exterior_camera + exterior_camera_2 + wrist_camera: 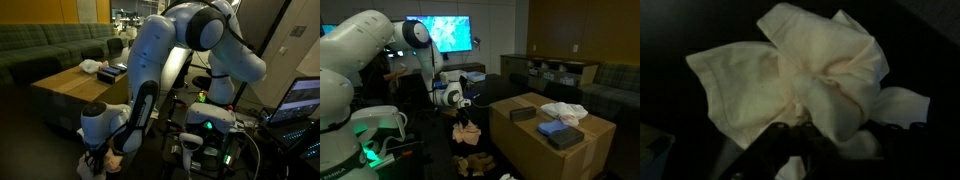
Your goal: Place the turnip plushie on the table, then the duster on the box, then the left duster on the table, then the blue sponge on the box, then the white towel on the table, then the white cloth on the box, then the small brown object on the table, then the duster on the box, then the moose on the table, and finally, the peach shirt on the box
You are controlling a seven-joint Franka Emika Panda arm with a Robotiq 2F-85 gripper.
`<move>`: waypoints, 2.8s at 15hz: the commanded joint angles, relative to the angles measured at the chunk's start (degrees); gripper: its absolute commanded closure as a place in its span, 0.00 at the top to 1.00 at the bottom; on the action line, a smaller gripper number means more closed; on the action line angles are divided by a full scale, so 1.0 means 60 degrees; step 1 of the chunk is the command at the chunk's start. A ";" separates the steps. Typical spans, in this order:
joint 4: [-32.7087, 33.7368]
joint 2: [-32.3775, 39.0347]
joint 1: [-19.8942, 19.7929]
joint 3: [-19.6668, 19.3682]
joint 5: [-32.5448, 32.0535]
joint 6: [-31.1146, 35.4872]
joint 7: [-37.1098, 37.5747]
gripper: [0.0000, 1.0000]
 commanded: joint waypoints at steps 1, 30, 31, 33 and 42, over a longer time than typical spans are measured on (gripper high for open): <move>-0.1326 -0.1854 -0.0466 0.0355 -0.0222 -0.0960 -0.0461 0.06; 0.2187 -0.4591 -0.5480 0.1126 -0.2026 -0.4301 -0.0814 0.06; 0.2454 -0.4316 -0.5492 0.1049 -0.2063 -0.4268 -0.0821 0.06; 0.3021 -0.3657 -0.5348 0.0819 -0.2274 -0.4163 -0.0652 0.06; 0.4212 -0.2763 -0.4918 -0.0233 -0.3031 -0.4321 0.0116 0.88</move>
